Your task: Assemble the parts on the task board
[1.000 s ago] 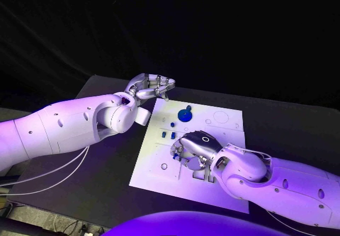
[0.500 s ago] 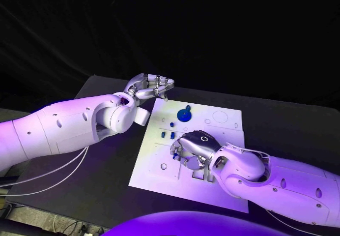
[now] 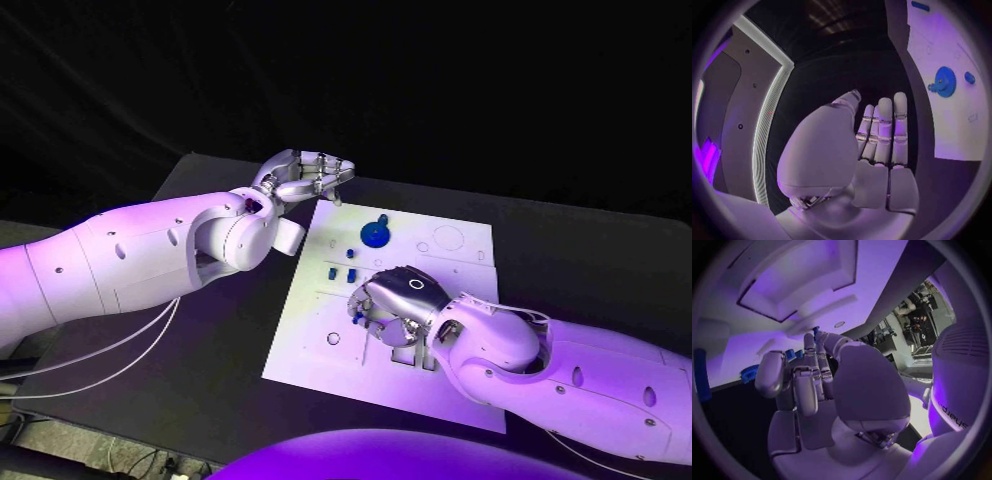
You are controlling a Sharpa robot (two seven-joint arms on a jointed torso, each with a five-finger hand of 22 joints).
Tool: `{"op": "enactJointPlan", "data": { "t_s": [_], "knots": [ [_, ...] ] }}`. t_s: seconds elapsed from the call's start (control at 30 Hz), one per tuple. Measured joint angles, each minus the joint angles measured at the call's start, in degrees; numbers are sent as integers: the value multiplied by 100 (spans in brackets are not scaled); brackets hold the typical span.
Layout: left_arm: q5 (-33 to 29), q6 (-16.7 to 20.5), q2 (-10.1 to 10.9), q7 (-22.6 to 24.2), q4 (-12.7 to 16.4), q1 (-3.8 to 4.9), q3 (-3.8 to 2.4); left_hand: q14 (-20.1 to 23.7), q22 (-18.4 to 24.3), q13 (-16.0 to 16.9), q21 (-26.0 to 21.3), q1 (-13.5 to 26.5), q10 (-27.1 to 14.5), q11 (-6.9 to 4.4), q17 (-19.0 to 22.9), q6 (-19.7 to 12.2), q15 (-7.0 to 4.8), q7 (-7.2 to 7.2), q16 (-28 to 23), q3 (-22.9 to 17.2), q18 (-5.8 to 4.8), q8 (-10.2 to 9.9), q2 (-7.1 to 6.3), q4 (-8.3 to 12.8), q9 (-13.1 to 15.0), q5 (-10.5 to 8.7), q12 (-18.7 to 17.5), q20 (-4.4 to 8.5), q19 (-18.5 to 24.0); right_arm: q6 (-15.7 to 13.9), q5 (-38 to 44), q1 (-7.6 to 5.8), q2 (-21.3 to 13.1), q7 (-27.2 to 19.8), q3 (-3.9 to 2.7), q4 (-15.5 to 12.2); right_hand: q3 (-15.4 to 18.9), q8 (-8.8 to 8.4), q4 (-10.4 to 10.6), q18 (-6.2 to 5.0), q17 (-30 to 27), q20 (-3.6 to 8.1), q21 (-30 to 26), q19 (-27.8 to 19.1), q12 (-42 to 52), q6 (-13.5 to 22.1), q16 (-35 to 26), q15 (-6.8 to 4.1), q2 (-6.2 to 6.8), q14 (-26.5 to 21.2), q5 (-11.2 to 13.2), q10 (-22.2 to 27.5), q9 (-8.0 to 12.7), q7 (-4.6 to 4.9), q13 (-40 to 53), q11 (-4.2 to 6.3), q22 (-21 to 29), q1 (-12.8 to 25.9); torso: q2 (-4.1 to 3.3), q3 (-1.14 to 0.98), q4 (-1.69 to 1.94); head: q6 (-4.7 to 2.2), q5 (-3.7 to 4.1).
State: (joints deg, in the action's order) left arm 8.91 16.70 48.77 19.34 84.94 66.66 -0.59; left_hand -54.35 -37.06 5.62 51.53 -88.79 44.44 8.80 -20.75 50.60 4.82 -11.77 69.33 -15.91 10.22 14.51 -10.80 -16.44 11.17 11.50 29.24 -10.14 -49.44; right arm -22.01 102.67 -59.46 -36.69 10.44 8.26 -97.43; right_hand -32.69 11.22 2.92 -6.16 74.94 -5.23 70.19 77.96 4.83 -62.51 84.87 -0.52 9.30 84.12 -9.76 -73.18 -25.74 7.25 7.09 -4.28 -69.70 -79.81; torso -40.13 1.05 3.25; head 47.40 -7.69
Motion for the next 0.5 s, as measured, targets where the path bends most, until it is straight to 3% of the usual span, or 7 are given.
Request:
{"op": "enactJointPlan", "data": {
  "t_s": [0.5],
  "knots": [
    [-1, -1, 0, -6, -1, 0, 0, 0, 0, 1, 0, -8, -2, 2, 4, 0, 0, 0, 0, 0, 1, 0, -8, 0, 0, 0, 0, -22, -22, 150, 52, -5, 101, 82, -1, 42, 6, -2, 6, 0, -1, 0, -20, 0, 6, 29, 0, 0, 36, 0, 0, -52, -35, -11, 50, 32, 9, 142, 0, 4, 2, 3, 6]
  ]
}}
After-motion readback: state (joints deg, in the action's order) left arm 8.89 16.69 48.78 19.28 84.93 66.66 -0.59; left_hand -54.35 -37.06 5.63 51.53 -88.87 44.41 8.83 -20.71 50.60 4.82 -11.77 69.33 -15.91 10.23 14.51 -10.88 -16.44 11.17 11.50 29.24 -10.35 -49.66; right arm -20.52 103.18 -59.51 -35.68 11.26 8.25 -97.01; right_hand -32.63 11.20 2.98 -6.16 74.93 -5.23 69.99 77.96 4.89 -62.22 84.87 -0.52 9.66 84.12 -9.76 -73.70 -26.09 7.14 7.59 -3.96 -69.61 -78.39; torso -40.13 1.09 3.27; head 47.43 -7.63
